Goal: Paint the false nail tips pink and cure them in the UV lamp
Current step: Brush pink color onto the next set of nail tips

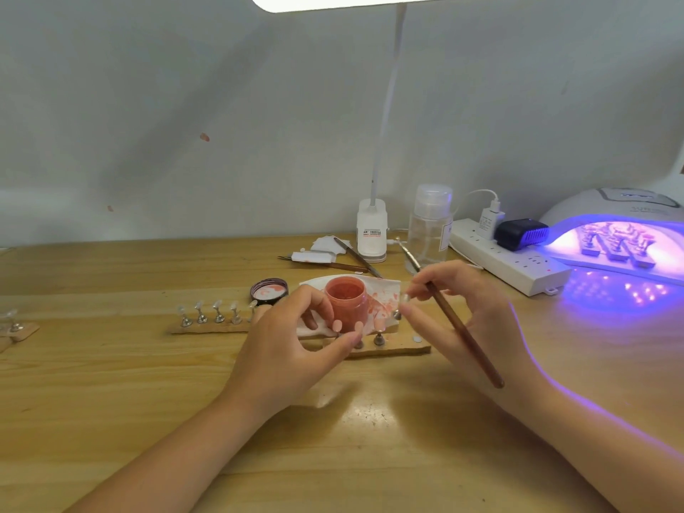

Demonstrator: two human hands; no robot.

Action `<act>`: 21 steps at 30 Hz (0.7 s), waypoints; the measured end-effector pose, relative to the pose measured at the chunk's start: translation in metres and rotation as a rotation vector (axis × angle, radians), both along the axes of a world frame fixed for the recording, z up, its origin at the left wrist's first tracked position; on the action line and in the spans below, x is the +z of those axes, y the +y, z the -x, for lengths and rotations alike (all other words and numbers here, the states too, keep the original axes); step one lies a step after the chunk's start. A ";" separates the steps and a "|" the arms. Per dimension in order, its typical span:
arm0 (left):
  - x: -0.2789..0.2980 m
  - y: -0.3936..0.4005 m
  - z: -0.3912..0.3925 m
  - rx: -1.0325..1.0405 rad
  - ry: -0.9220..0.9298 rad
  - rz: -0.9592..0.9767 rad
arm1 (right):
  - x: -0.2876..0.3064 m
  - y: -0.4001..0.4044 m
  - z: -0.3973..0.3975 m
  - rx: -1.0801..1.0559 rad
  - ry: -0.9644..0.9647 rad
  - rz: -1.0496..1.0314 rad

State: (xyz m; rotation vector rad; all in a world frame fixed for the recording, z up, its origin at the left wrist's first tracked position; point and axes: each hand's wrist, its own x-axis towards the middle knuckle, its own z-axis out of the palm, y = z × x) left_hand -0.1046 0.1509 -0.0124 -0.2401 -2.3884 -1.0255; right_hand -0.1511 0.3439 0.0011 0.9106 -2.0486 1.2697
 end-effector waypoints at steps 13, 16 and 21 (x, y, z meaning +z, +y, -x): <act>0.000 0.001 -0.001 -0.094 0.214 0.139 | -0.005 -0.026 -0.015 0.121 0.007 -0.030; 0.001 0.001 -0.002 -0.099 0.211 0.076 | -0.002 -0.027 -0.013 0.128 0.010 -0.065; 0.003 -0.001 -0.002 -0.030 0.184 -0.070 | 0.018 -0.029 -0.001 0.171 -0.080 0.062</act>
